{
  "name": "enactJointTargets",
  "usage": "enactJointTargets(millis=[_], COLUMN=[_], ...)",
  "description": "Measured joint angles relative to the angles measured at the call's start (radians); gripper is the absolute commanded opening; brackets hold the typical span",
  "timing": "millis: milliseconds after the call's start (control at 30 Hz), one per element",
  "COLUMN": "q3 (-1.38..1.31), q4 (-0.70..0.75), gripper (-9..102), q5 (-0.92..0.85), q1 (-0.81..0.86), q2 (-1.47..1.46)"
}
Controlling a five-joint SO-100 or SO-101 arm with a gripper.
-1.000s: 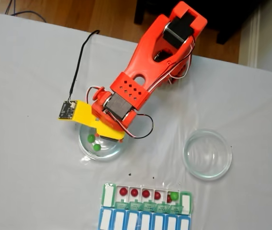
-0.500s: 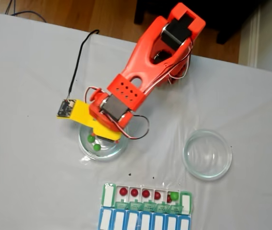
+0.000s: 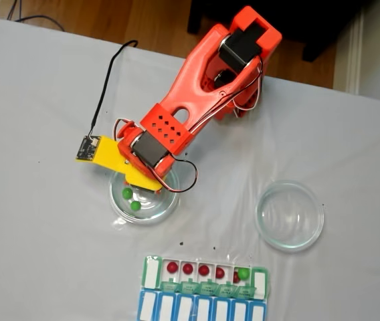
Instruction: Sort medicines into box.
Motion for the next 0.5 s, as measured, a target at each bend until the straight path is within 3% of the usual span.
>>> enactJointTargets(millis=[133,233,500], q3=[0.012,0.02,0.035], q4=[0.0,0.0,-0.005], gripper=[16,13,18], q5=[-0.018,-0.031,-0.032], q1=[0.0,-0.002,-0.003], q2=[0.0,0.0,0.0])
